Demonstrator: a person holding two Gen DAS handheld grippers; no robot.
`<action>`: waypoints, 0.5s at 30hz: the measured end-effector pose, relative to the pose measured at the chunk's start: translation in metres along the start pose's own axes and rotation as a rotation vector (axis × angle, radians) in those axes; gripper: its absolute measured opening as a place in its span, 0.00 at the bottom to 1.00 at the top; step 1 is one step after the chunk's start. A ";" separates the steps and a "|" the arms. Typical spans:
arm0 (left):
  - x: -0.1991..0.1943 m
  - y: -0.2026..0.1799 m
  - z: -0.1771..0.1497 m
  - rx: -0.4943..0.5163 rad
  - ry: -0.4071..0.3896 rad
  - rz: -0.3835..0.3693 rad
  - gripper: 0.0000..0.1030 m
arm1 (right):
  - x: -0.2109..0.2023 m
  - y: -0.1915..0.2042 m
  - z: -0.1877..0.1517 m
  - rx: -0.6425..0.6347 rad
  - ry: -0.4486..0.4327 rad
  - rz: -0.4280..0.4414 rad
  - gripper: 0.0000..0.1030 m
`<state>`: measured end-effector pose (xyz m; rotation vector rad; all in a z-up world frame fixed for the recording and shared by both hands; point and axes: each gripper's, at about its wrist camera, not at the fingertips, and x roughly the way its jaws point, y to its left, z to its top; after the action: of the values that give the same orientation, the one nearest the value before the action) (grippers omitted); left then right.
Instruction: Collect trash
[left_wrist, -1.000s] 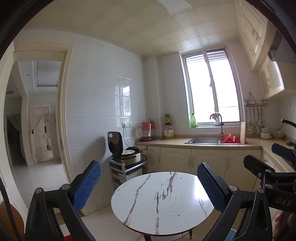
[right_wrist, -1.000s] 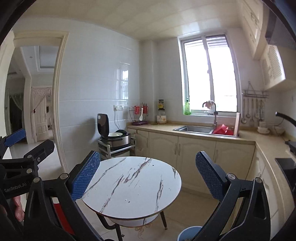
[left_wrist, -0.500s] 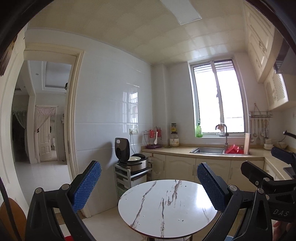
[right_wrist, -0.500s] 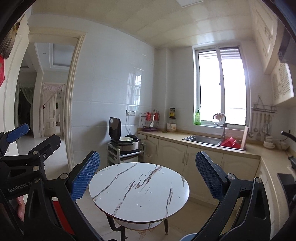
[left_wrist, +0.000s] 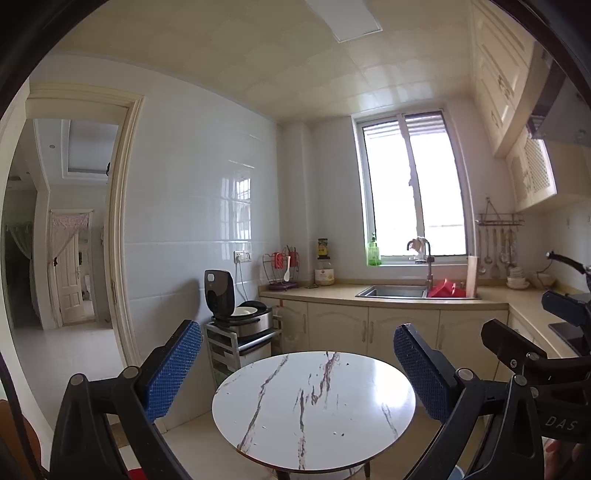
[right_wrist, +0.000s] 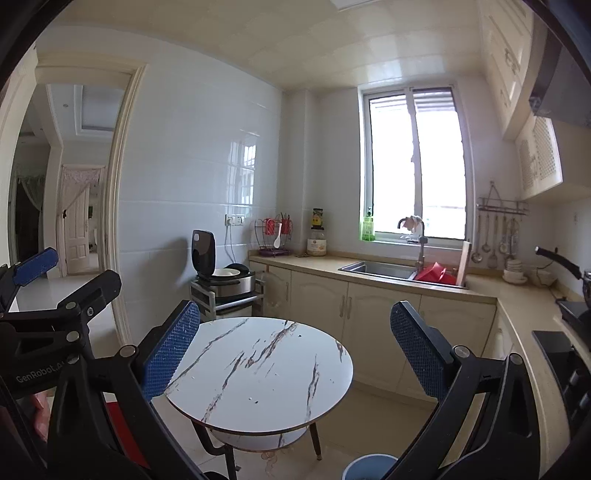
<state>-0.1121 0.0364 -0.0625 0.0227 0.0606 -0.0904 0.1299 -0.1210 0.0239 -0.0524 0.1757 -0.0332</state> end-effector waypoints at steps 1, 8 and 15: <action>0.001 0.003 0.002 0.000 0.001 0.000 0.99 | -0.001 0.000 0.000 0.001 0.000 -0.001 1.00; 0.004 0.019 0.014 0.007 0.003 -0.005 0.99 | -0.002 -0.004 0.001 0.008 0.003 0.002 1.00; 0.006 0.028 0.018 0.009 0.005 -0.007 0.99 | -0.002 -0.004 0.001 0.008 0.002 0.000 1.00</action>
<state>-0.1030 0.0628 -0.0442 0.0314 0.0655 -0.0975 0.1277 -0.1244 0.0253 -0.0441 0.1776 -0.0336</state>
